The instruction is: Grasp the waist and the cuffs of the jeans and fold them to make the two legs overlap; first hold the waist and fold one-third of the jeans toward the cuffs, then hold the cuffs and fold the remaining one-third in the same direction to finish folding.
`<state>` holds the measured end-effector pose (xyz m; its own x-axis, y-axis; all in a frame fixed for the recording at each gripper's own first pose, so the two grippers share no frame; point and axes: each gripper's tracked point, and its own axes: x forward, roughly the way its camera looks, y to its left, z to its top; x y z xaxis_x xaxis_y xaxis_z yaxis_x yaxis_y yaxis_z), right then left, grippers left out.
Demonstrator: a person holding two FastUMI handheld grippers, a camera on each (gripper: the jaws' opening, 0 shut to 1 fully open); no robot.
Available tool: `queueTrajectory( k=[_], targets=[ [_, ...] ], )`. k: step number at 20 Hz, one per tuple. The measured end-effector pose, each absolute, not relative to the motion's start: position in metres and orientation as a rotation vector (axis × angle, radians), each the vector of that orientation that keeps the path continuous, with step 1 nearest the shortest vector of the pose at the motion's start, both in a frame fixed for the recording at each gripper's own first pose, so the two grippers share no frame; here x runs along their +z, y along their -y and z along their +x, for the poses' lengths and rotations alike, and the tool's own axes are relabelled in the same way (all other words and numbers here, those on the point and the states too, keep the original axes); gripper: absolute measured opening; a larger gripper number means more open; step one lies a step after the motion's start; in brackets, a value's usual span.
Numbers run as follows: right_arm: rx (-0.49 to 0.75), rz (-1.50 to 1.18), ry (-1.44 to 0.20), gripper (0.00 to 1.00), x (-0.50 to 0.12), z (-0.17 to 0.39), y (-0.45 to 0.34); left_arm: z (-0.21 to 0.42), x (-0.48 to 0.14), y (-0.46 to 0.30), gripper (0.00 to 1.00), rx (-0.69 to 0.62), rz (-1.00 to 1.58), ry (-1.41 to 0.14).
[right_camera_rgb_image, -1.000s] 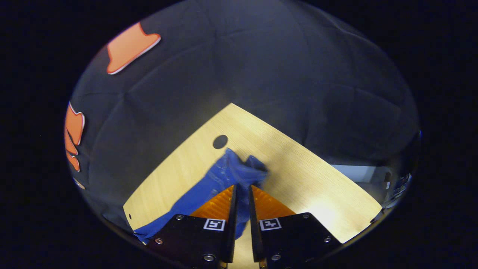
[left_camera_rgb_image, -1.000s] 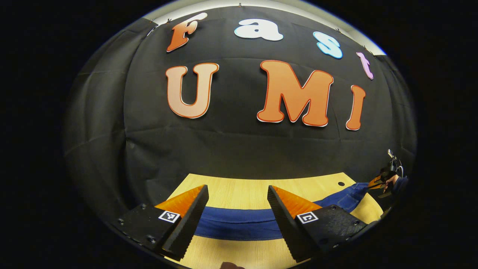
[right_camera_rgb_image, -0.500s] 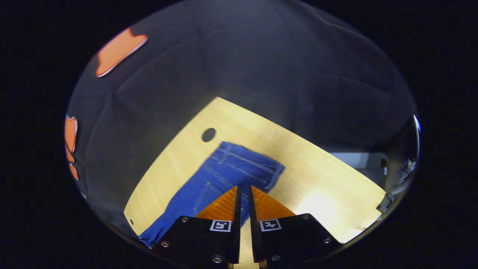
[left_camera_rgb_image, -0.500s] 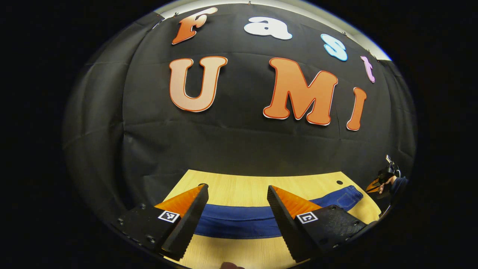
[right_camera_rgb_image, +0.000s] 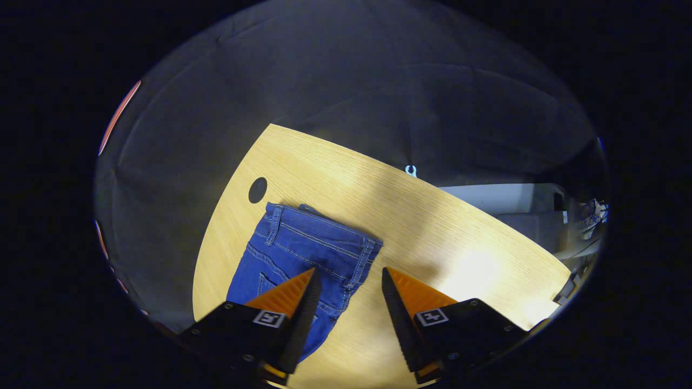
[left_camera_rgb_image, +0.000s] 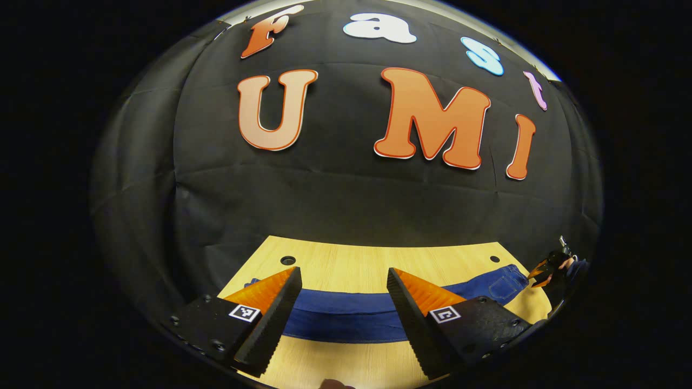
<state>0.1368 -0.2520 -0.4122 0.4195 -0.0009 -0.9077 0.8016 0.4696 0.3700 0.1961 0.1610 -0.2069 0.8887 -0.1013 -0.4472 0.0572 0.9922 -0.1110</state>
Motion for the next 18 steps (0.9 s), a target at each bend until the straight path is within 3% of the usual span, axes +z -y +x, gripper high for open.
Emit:
queueTrajectory(
  k=[6, 12, 14, 15, 16, 18],
  targets=[
    [-0.619, 1.031, -1.044, 0.84, -0.434, 0.158, 0.253, 0.193, -0.216, -0.149, 0.98, -0.085, -0.074, -0.512],
    [-0.650, 0.827, -1.201, 0.82, -0.441, 0.161, 0.255, 0.191, -0.221, -0.149, 0.98, -0.064, -0.048, -0.536],
    [-0.584, 0.845, -1.157, 0.77, -0.445, 0.176, 0.242, 0.190, -0.223, -0.151, 0.98, -0.053, -0.048, -0.540],
    [-0.625, 0.836, -1.080, 0.58, -0.441, 0.183, 0.248, 0.188, -0.225, -0.152, 0.98, -0.051, -0.058, -0.547],
    [-0.577, 0.841, -1.117, 0.40, -0.442, 0.180, 0.241, 0.186, -0.226, -0.152, 0.98, -0.051, -0.063, -0.551],
    [-0.590, 0.927, -1.055, 0.36, -0.426, 0.174, 0.246, 0.184, -0.230, -0.154, 0.98, -0.050, -0.062, -0.562]
  ],
)
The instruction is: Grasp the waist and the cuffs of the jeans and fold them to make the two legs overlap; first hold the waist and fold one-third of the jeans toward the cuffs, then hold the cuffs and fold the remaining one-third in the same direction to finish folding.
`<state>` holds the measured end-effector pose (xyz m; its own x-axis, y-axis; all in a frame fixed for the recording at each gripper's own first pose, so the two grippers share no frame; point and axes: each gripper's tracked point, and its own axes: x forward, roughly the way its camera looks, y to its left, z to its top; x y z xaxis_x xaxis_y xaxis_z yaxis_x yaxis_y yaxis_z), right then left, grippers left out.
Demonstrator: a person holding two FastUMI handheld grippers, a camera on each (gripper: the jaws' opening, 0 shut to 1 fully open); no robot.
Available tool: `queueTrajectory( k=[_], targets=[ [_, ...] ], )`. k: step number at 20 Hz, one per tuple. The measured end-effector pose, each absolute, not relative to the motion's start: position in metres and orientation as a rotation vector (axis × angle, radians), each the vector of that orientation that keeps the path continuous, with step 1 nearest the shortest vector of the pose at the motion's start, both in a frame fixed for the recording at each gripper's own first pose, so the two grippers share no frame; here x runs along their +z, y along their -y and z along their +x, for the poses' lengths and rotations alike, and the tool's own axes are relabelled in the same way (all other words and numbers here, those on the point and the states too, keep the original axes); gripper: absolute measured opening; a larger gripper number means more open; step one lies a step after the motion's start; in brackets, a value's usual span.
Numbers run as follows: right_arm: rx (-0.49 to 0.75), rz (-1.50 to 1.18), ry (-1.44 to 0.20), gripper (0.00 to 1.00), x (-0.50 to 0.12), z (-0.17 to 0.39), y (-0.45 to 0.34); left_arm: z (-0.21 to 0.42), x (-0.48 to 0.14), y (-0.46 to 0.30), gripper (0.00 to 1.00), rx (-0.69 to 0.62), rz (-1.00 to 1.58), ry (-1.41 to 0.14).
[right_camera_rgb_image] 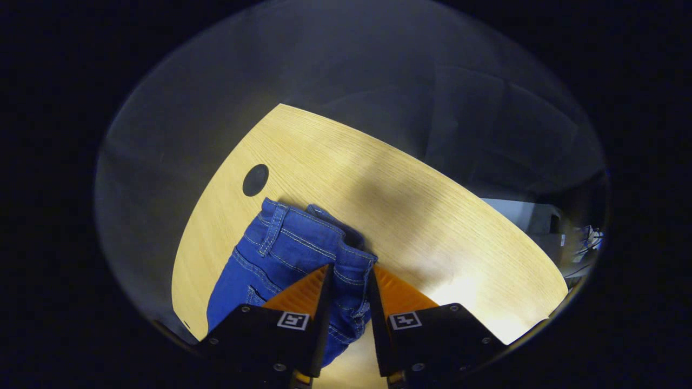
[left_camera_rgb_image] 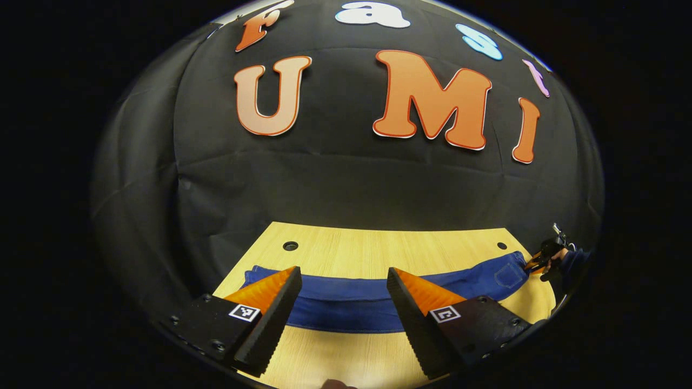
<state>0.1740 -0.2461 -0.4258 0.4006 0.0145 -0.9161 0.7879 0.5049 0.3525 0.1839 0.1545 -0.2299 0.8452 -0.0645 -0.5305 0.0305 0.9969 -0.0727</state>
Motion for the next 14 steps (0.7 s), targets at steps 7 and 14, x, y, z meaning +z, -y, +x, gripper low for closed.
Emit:
queueTrajectory(
  k=[7, 14],
  targets=[
    [-0.520, 0.982, -0.903, 0.17, -0.390, 0.193, 0.233, 0.185, -0.233, -0.164, 0.98, -0.057, -0.077, -0.569],
    [-0.354, 0.863, -0.753, 0.16, -0.304, 0.202, 0.200, 0.185, -0.225, -0.171, 0.98, -0.088, -0.121, -0.537]
  ],
)
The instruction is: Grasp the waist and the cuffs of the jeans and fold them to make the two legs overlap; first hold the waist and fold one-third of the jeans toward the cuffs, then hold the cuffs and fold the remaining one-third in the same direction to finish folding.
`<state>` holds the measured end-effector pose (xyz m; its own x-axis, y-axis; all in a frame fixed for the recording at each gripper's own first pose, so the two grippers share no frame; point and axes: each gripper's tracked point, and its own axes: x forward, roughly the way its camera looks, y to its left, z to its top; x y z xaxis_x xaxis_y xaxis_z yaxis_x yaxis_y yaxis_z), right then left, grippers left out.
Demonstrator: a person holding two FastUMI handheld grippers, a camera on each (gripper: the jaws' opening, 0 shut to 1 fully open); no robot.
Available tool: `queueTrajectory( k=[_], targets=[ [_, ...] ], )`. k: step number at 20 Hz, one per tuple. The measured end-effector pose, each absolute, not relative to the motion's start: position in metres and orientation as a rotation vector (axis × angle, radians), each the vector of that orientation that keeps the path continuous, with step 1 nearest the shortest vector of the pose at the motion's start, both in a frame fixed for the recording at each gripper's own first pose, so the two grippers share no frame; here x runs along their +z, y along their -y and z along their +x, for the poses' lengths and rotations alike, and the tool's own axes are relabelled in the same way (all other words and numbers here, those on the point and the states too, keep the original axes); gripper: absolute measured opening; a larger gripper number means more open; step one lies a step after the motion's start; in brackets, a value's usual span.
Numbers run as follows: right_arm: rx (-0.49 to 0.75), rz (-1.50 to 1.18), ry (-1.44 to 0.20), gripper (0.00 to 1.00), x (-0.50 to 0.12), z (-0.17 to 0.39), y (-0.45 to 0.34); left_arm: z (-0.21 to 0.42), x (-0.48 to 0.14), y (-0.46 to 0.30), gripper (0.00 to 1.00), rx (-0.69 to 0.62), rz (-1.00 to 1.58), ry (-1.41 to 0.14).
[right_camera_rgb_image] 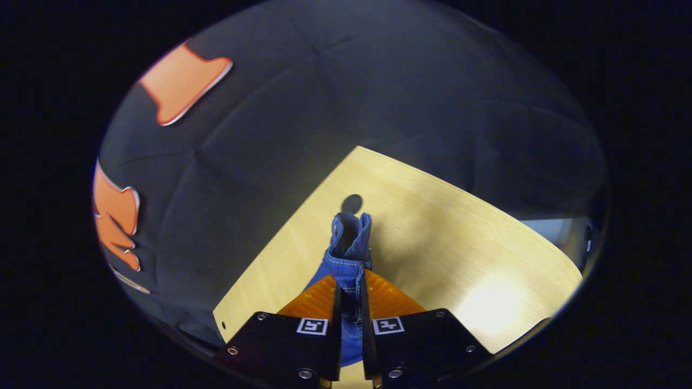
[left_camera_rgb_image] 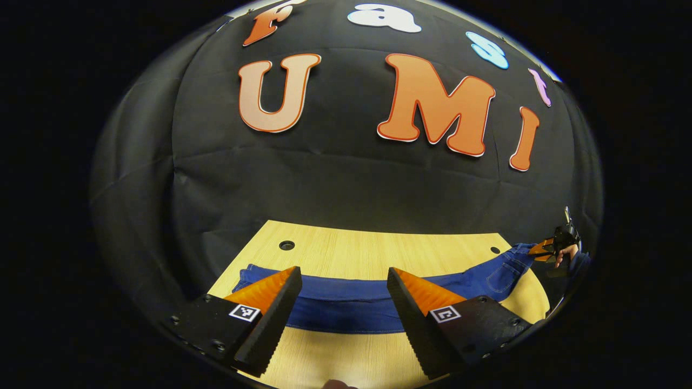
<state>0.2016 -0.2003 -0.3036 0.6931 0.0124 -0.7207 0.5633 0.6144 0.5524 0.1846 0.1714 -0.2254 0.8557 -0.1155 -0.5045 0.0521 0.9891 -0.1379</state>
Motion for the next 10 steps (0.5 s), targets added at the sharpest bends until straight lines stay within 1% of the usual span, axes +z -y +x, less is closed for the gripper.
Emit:
queueTrajectory(
  k=[5, 10],
  targets=[
    [-0.235, 0.783, -0.700, 0.16, -0.253, 0.206, 0.163, 0.180, -0.219, -0.197, 0.98, -0.088, -0.150, -0.504],
    [-0.092, 0.683, -0.677, 0.16, -0.211, 0.214, 0.069, 0.177, -0.219, -0.235, 0.98, -0.060, -0.183, -0.485]
  ],
)
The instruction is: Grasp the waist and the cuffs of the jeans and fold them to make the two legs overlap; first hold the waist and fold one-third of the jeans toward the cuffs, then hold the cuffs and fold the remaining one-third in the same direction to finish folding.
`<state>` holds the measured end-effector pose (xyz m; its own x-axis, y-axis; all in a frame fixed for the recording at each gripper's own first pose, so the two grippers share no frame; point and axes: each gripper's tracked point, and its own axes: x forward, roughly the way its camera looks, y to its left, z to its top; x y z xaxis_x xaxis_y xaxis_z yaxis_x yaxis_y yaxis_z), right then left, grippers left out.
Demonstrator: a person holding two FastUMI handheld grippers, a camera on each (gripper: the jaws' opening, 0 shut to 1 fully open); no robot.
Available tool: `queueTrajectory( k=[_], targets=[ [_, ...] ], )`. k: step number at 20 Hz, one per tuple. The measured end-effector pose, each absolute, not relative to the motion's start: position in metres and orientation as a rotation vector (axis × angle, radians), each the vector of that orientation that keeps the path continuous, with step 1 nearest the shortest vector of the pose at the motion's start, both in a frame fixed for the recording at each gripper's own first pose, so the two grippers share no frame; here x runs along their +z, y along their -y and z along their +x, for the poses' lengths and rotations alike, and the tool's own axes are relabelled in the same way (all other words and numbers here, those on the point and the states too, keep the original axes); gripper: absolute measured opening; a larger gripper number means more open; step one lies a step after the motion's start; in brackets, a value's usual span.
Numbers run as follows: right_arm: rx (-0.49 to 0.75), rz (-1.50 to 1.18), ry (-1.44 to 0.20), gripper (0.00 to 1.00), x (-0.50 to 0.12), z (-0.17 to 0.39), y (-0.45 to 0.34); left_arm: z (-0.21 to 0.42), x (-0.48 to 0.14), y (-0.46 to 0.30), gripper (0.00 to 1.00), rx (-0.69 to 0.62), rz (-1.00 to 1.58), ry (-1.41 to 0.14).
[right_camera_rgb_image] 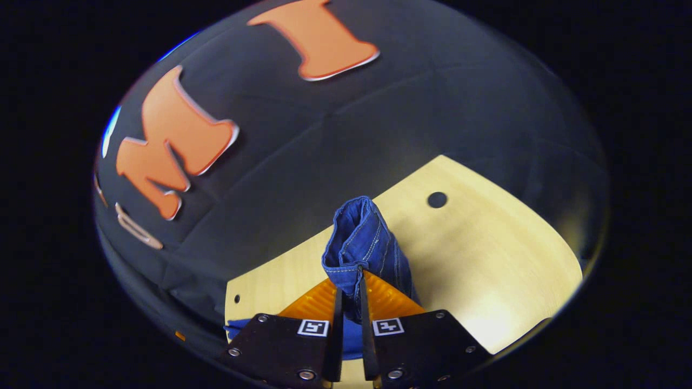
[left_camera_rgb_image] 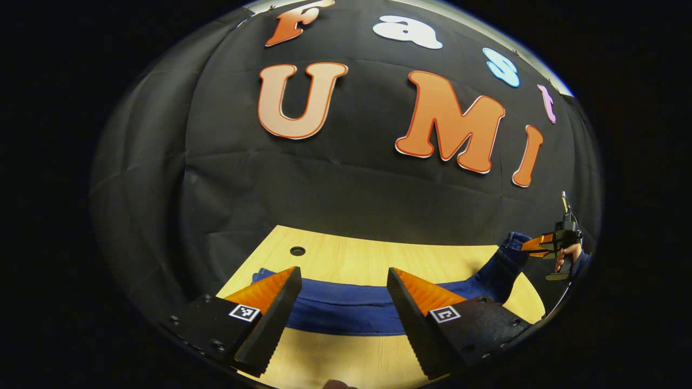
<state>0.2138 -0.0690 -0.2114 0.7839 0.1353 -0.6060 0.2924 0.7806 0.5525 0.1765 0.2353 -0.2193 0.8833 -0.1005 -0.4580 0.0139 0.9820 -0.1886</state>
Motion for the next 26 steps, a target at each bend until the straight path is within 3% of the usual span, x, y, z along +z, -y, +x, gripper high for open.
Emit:
queueTrajectory(
  k=[7, 16, 20, 21, 26],
  targets=[
    [0.070, 0.578, -0.777, 0.15, -0.228, 0.235, -0.087, 0.170, -0.238, -0.307, 0.98, 0.020, -0.225, -0.502],
    [0.108, 0.510, -0.899, 0.16, -0.274, 0.197, -0.156, 0.174, -0.291, -0.358, 0.98, 0.078, -0.343, -0.624],
    [0.191, 0.595, -0.879, 0.51, -0.251, 0.190, -0.191, 0.178, -0.334, -0.367, 0.98, 0.099, -0.511, -0.731],
    [0.194, 0.583, -0.863, 0.70, -0.246, 0.189, -0.188, 0.179, -0.344, -0.371, 0.98, 0.111, -0.572, -0.762],
    [0.174, 0.506, -0.726, 0.90, -0.195, 0.185, -0.154, 0.171, -0.396, -0.382, 0.98, 0.211, -0.901, -0.943]
  ],
)
